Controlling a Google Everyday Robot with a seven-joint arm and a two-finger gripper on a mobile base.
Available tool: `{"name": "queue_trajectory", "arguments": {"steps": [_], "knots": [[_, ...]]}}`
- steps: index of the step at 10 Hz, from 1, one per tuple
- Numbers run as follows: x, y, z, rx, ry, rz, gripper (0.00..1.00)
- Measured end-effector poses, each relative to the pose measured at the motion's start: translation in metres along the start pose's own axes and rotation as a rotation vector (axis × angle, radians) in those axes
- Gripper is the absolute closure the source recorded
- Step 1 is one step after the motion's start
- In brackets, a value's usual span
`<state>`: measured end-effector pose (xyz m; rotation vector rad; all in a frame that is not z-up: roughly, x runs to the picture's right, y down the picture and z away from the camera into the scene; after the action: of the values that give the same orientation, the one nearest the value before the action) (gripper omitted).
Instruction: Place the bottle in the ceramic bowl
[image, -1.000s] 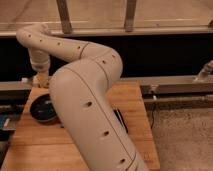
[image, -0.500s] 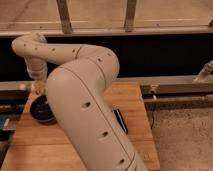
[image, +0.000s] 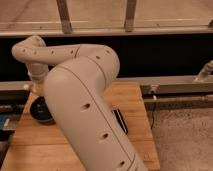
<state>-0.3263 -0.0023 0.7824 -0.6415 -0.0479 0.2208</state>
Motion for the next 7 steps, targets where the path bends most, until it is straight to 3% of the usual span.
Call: {"name": "queue_trajectory", "arguments": {"steps": [1, 2, 7], "knots": [[0.002, 0.002, 0.005, 0.000, 0.011, 0.052, 1.00], [0.004, 0.004, 0.009, -0.004, 0.017, 0.059, 1.00], [0.011, 0.016, 0.020, -0.050, 0.025, 0.050, 1.00]]}}
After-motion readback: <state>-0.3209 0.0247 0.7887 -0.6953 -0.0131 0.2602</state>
